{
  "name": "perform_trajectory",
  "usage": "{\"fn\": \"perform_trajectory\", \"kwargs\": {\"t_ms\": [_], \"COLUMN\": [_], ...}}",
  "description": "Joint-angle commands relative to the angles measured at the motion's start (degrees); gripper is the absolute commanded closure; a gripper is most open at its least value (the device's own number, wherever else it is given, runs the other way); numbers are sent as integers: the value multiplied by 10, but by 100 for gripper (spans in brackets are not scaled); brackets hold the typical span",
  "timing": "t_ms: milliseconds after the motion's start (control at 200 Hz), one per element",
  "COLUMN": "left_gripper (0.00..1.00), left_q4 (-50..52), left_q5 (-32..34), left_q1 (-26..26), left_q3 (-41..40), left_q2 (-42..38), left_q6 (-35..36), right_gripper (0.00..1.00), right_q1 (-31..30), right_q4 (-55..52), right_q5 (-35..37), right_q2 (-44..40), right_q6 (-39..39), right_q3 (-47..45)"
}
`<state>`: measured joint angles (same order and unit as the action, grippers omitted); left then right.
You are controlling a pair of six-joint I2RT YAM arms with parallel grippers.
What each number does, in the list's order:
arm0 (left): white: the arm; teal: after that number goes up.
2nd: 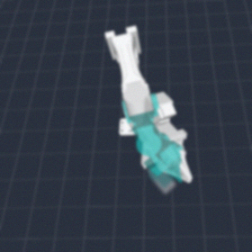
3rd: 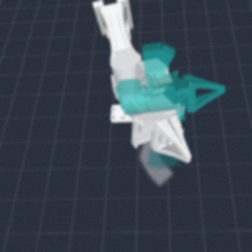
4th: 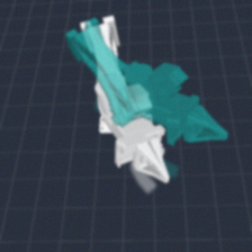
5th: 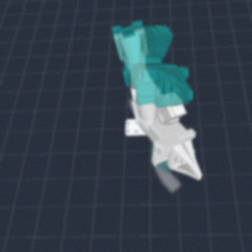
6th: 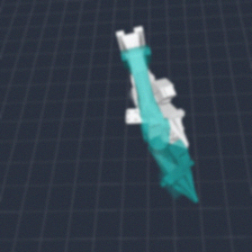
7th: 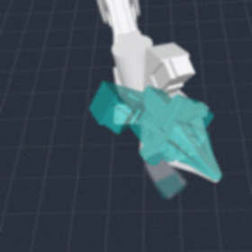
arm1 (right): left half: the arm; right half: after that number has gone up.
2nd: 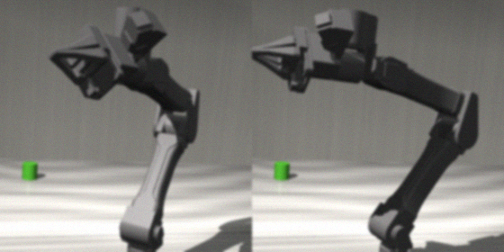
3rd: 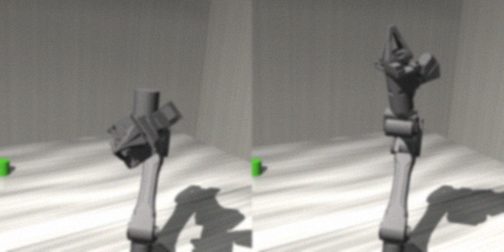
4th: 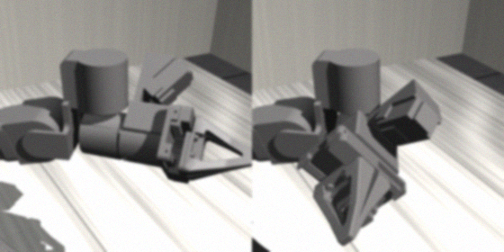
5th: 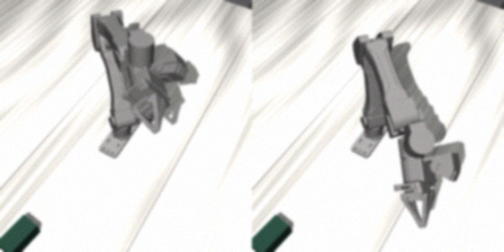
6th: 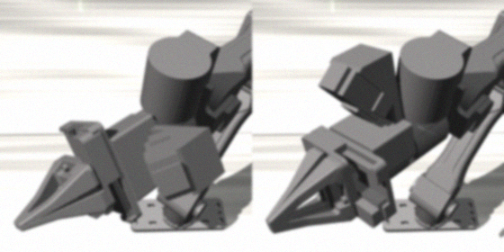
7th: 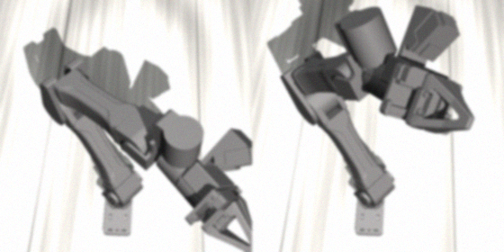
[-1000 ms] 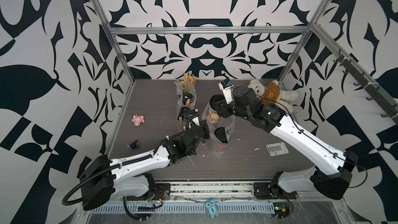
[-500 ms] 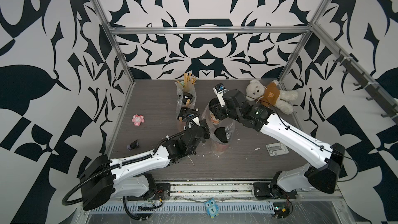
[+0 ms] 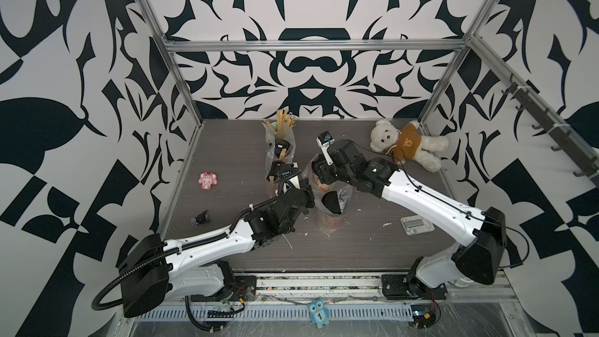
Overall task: Pack milk tea into plastic carrier bags
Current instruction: Place the milk tea cup in the plastic carrier bag.
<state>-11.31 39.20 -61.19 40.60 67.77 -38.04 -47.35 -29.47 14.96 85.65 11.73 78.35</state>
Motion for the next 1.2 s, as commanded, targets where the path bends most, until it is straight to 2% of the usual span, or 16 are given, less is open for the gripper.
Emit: {"fn": "perform_trajectory", "kwargs": {"t_ms": [0,375,735,810,975,1080,1195], "left_gripper": [100,100,100,100,100,100,100], "left_q4": [-10,-9,-7,-6,-7,-7,-5], "left_q5": [17,34,39,39,33,31,30], "left_q1": [1,1,1,1,1,1,1], "left_q3": [17,6,-3,-5,-13,-16,-18], "left_q2": [-15,-32,-30,-28,-22,-18,-15], "left_q6": [11,19,13,9,-5,-12,-16], "right_gripper": [61,60,56,50,28,19,14], "right_q1": [-3,-3,-1,-1,-1,-1,-1], "right_q4": [27,46,5,-4,-18,-19,-26], "right_q5": [-4,-16,-14,-15,-18,-23,-28], "right_q2": [2,22,51,57,54,41,25], "right_q6": [22,44,58,58,56,57,60], "right_q3": [-8,-34,-27,-18,5,10,13]}}
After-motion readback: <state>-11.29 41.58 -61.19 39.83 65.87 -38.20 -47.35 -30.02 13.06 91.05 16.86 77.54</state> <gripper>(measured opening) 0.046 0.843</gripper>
